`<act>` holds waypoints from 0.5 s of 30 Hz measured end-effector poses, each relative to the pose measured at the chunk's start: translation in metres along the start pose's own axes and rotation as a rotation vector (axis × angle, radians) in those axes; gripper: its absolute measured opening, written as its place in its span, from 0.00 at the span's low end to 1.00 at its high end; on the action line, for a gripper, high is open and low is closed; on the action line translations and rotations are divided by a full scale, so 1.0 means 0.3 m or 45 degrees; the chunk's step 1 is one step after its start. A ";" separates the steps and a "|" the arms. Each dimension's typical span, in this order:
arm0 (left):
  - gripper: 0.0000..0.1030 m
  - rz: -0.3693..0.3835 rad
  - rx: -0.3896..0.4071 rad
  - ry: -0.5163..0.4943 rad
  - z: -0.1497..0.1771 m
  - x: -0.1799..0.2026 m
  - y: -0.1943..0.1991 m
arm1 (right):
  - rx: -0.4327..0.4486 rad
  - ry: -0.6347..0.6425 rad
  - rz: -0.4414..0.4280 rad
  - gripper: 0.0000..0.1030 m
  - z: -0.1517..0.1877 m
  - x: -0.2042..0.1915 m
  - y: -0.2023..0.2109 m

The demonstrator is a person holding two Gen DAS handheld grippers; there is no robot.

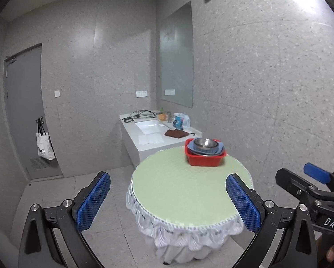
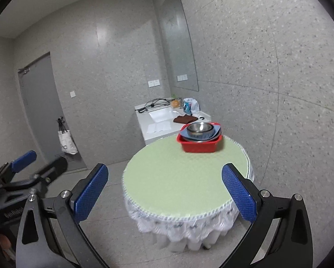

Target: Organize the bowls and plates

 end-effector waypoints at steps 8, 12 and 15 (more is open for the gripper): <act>0.99 -0.037 0.059 0.014 0.061 0.084 0.384 | 0.067 0.002 0.027 1.00 0.036 -0.036 0.296; 0.99 -0.056 0.087 0.029 0.094 0.141 0.521 | 0.101 0.040 0.030 1.00 0.043 -0.026 0.419; 0.99 -0.066 0.109 0.062 0.137 0.194 0.651 | 0.120 0.072 0.016 1.00 0.056 -0.017 0.507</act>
Point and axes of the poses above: each gripper's, at about its wrist camera, not at the fingertips, and y roughly against the way its jaws point, x to its right, z to its underside, the point moved 2 cm from there along -y, roughly the way its jaws point
